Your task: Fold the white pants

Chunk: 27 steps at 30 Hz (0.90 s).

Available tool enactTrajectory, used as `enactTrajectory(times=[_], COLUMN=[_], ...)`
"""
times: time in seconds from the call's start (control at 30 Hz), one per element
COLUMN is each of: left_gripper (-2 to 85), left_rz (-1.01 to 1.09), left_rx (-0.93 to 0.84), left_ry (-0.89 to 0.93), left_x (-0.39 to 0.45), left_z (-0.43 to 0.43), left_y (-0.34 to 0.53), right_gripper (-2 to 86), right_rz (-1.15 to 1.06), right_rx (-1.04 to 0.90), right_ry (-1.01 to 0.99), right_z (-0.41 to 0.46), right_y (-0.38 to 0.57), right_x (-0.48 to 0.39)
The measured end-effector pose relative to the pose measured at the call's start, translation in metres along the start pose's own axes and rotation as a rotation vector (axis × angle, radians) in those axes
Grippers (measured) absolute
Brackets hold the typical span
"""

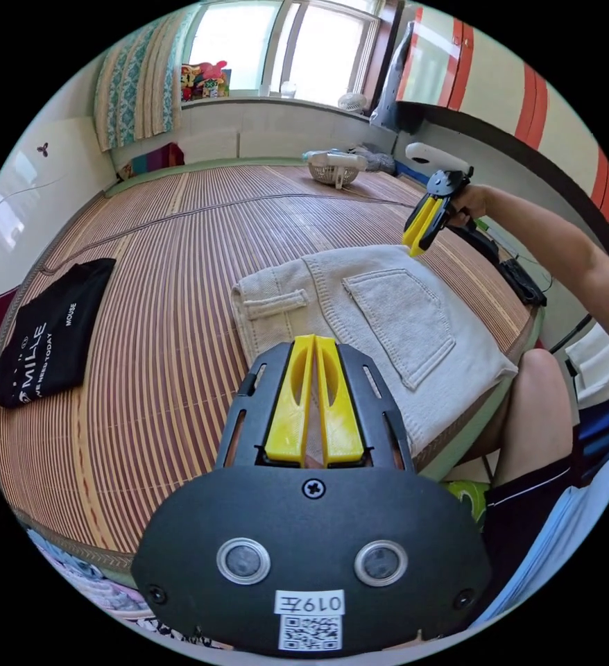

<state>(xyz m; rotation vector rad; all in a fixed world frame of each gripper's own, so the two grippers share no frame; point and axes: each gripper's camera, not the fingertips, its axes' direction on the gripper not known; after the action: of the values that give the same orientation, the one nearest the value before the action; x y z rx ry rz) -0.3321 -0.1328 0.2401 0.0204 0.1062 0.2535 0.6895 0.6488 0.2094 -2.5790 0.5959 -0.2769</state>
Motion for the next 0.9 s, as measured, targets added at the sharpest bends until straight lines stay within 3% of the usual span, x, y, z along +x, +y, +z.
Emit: enactTrajectory(times=[0.2,0.37,0.5,0.6,0.67,0.77,0.9], left_gripper=[0.7,0.8,0.7,0.7,0.7,0.6,0.6], left_rz=[0.007,0.039,0.035,0.051,0.07,0.06,0.086], left_rx=[-0.033,-0.038,-0.027,-0.006,0.018,0.069,0.02], left_ry=[-0.028,-0.07,-0.067,-0.055,-0.05,-0.045,-0.07], left_x=[0.008,0.021,0.025,0.029,0.032,0.036,0.046], left_z=[0.006,0.007,0.005,-0.001,-0.009,-0.02,-0.018], left_y=[-0.004,-0.006,-0.004,-0.002,-0.002,0.0,0.003], right_gripper=[4.5,3.0,4.4,5.1,5.1,6.3,6.0], right_rz=[-0.029,-0.071,-0.066,-0.052,-0.019,-0.086,-0.168], right_rx=[-0.098,-0.227,-0.22,-0.176,-0.037,0.19,0.299], right_ry=[-0.041,0.133,0.2,0.259,0.289,0.171,0.134], right_z=[0.003,0.011,0.013,-0.009,-0.047,-0.093,-0.104], right_y=[-0.033,-0.068,-0.077,-0.071,-0.065,-0.081,-0.145], right_x=[0.019,-0.005,-0.012,-0.024,-0.032,-0.063,-0.109])
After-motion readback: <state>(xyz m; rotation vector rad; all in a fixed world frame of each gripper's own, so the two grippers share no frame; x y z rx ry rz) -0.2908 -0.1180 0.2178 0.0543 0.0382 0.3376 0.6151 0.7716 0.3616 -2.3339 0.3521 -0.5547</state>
